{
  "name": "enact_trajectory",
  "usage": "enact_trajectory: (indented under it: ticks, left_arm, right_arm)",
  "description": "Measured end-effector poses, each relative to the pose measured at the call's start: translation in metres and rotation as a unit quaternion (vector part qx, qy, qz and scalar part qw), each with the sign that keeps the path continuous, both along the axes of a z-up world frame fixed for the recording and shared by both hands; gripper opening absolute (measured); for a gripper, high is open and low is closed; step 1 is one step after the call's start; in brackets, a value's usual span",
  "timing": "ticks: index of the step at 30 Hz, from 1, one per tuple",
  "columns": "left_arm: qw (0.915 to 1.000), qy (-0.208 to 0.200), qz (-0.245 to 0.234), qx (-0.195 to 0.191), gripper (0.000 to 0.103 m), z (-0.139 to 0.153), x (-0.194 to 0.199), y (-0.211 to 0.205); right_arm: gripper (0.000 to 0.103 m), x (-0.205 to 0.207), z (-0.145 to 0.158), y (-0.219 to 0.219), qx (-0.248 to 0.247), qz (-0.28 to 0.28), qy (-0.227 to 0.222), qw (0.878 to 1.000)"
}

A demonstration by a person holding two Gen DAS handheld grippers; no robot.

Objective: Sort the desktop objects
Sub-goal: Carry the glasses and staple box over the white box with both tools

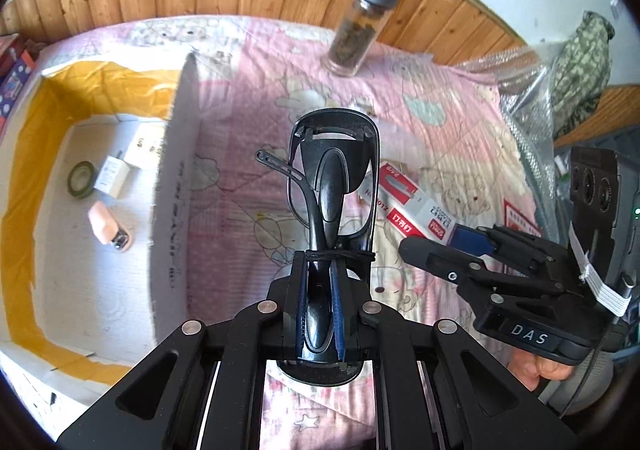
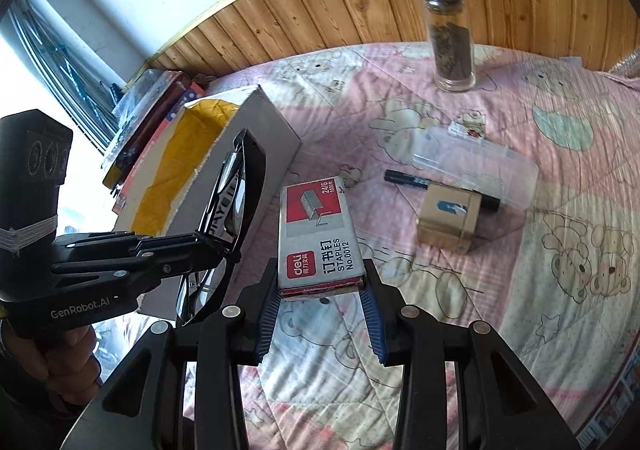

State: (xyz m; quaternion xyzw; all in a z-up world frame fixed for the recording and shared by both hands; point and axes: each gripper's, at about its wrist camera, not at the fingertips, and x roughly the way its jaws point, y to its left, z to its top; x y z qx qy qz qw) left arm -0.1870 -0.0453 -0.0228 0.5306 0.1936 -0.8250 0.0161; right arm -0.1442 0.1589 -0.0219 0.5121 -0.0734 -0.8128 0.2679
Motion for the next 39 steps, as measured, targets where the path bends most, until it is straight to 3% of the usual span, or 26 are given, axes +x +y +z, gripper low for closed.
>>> enact_trajectory:
  ticks: [11, 27, 39]
  left_arm:
    - [0.9979, 0.032, 0.056, 0.008, 0.011, 0.027, 0.033, -0.037]
    - [0.9899, 0.026, 0.137, 0.026, 0.01, 0.017, 0.07, -0.097]
    - [0.9816, 0.003, 0.191, 0.001, 0.01, 0.007, 0.087, -0.155]
  right_arm:
    - [0.04, 0.004, 0.035, -0.04, -0.011, 0.049, 0.029, 0.998]
    - [0.04, 0.004, 0.057, -0.102, -0.002, 0.123, 0.046, 0.991]
    - [0.04, -0.006, 0.059, -0.152, 0.005, 0.177, 0.054, 0.983]
